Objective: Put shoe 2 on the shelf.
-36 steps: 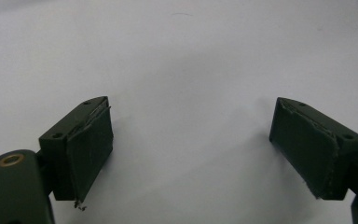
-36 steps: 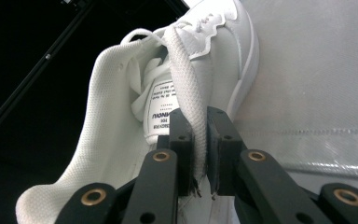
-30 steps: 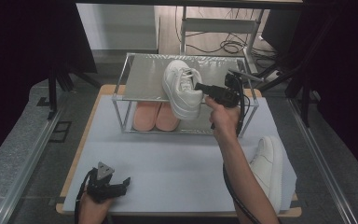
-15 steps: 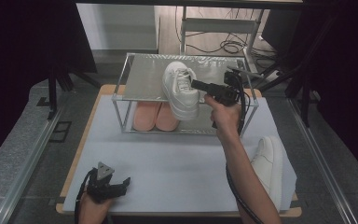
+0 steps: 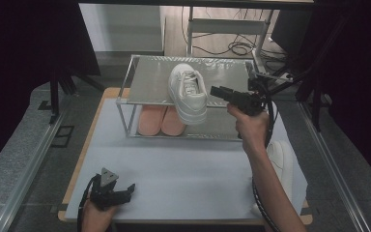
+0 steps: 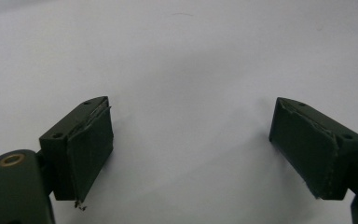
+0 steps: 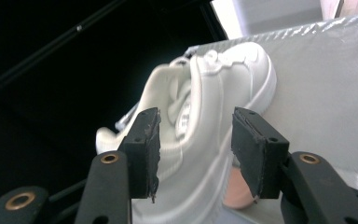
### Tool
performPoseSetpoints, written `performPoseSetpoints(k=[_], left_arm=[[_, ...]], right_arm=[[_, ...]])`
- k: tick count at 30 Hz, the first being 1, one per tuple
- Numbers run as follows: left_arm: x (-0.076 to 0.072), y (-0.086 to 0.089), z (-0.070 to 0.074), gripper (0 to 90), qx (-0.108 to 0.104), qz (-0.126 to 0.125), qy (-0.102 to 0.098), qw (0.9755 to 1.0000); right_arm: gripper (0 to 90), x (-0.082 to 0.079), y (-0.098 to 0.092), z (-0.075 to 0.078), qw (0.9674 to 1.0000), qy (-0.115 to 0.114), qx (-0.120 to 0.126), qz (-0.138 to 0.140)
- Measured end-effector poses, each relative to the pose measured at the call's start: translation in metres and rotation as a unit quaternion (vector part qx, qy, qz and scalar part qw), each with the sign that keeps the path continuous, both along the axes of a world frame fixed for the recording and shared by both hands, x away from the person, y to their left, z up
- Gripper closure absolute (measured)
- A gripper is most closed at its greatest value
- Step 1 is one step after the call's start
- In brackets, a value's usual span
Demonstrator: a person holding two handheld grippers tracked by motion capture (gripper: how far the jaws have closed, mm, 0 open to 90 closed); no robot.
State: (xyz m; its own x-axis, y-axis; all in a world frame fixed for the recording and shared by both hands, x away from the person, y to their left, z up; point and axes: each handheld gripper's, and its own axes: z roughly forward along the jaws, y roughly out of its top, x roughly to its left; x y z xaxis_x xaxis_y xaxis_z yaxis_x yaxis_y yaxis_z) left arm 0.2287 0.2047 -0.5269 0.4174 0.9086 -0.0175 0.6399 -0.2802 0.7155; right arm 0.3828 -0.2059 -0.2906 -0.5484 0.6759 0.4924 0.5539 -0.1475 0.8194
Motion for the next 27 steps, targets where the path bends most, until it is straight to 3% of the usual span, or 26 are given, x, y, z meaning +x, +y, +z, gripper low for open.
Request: performPoseSetpoints(k=[6, 14, 18, 20, 27], left_arm=[[0.000, 0.000, 0.000, 13.5, 0.000, 0.000, 0.000, 1.0000], [0.000, 0.000, 0.000, 13.5, 0.000, 0.001, -0.001, 1.0000], [0.000, 0.000, 0.000, 13.5, 0.000, 0.001, -0.001, 1.0000], [0.000, 0.000, 0.000, 13.5, 0.000, 0.001, 0.000, 1.0000], [0.000, 0.000, 0.000, 13.5, 0.000, 0.000, 0.000, 1.0000]], right_arm=[[52.0, -0.020, -0.007, -0.009, 0.9989, -0.019, -0.041, 0.007], [58.4, -0.049, -0.002, -0.023, 0.9934, -0.057, -0.099, 0.012], [69.8, -0.061, 0.004, -0.031, 0.9897, -0.067, -0.123, 0.029], [74.9, -0.065, 0.008, -0.034, 0.9883, -0.071, -0.125, 0.050], [88.8, -0.071, 0.022, -0.040, 0.9842, -0.083, -0.139, 0.071]])
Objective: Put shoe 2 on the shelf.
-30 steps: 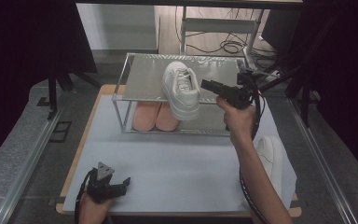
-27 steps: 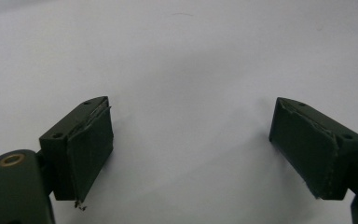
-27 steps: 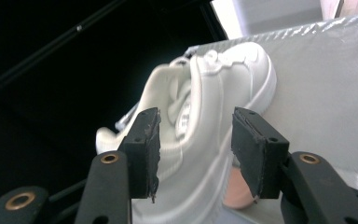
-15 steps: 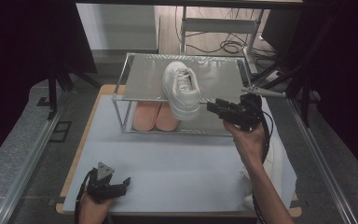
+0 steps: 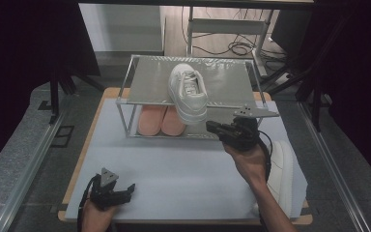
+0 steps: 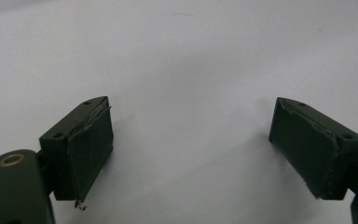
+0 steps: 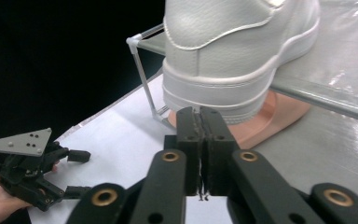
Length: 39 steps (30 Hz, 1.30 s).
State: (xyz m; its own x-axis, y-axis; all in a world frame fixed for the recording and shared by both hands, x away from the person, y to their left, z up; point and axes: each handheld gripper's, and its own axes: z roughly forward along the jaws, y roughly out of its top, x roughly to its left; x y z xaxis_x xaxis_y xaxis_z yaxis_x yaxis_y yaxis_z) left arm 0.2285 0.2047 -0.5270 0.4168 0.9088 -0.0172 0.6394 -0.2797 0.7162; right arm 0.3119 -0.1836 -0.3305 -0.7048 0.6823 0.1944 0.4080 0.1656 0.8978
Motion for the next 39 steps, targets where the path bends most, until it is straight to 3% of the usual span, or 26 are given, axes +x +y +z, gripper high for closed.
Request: performPoseSetpoints(k=[11, 22, 39], left_arm=[[0.000, 0.000, 0.000, 13.5, 0.000, 0.001, -0.001, 1.0000], [0.000, 0.000, 0.000, 13.5, 0.000, 0.000, -0.001, 1.0000], [0.000, 0.000, 0.000, 13.5, -0.002, 0.000, -0.001, 1.0000]], right_arm=[[90.0, 0.012, 0.023, -0.009, 0.9994, -0.012, -0.030, -0.012], [90.0, 0.022, 0.039, -0.010, 0.9993, -0.013, -0.033, -0.014], [90.0, 0.054, 0.066, -0.016, 0.9994, -0.008, -0.027, -0.022]])
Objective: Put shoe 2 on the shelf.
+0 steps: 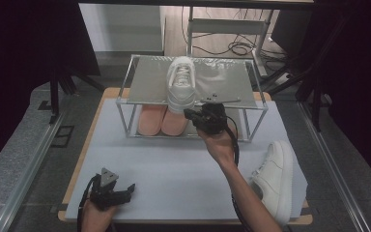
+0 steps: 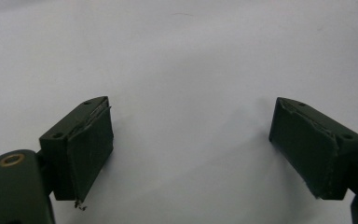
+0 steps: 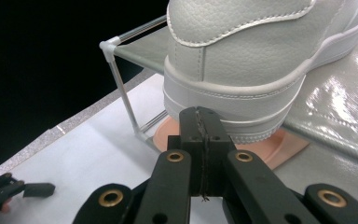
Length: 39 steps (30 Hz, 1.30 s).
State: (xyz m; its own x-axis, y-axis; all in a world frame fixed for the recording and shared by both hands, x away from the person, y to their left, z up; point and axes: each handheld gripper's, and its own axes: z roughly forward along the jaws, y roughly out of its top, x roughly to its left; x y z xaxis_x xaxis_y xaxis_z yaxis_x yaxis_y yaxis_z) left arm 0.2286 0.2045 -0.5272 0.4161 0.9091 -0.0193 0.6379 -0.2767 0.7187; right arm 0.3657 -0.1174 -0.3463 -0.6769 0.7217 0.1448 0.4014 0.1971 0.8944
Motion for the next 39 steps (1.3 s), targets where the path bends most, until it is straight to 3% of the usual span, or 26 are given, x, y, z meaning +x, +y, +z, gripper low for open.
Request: performPoseSetpoints(k=[22, 31, 39], left_arm=[[0.000, 0.000, 0.000, 13.5, 0.000, 0.000, 0.000, 1.0000], [0.000, 0.000, 0.000, 13.5, 0.001, 0.000, 0.000, 1.0000], [0.000, 0.000, 0.000, 13.5, 0.001, 0.000, 0.000, 1.0000]], right_arm=[[90.0, 0.023, 0.025, -0.003, 1.0000, -0.003, 0.006, 0.001], [90.0, 0.021, 0.026, -0.004, 1.0000, 0.000, -0.003, 0.001], [79.0, 0.012, 0.022, -0.003, 0.9999, 0.000, -0.014, 0.008]])
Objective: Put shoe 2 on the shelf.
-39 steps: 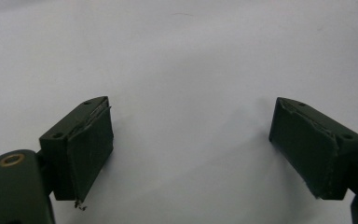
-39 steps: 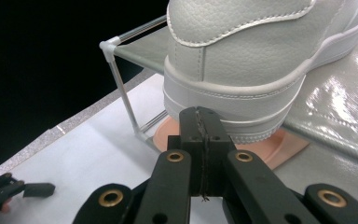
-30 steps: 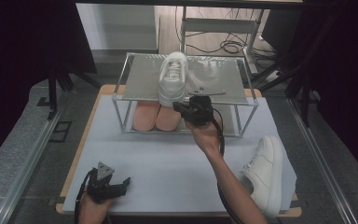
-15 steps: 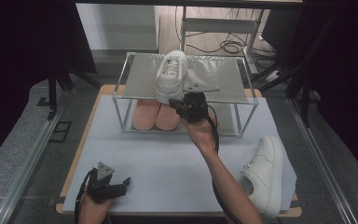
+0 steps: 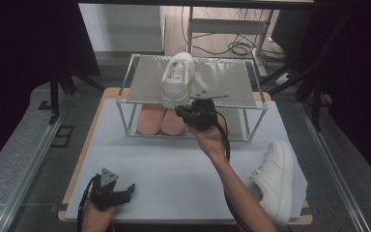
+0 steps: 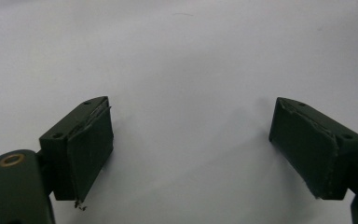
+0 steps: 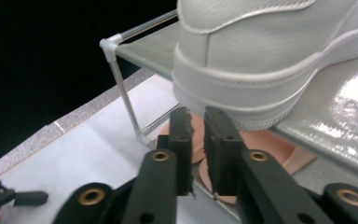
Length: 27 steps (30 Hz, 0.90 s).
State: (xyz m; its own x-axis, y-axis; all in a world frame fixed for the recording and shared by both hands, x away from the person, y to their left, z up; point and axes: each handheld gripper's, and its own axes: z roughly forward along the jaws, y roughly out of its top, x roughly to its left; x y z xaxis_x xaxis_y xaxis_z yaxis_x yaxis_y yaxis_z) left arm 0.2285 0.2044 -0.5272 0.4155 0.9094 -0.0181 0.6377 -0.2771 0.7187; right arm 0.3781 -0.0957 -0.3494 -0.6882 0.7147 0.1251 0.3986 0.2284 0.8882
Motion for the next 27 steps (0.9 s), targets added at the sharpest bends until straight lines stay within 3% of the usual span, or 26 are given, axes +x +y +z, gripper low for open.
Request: performPoseSetpoints(k=[10, 21, 27], left_arm=[[0.000, 0.000, 0.000, 13.5, 0.000, 0.000, 0.000, 1.0000], [0.000, 0.000, 0.000, 13.5, 0.000, 0.000, 0.000, 1.0000], [0.000, 0.000, 0.000, 13.5, 0.000, 0.000, 0.000, 1.0000]], right_arm=[[54.2, -0.020, -0.004, -0.006, 0.9984, -0.013, -0.044, 0.033], [34.7, -0.036, -0.014, -0.018, 0.9947, -0.025, -0.065, 0.076], [23.6, -0.043, -0.019, -0.027, 0.9929, -0.027, -0.085, 0.080]])
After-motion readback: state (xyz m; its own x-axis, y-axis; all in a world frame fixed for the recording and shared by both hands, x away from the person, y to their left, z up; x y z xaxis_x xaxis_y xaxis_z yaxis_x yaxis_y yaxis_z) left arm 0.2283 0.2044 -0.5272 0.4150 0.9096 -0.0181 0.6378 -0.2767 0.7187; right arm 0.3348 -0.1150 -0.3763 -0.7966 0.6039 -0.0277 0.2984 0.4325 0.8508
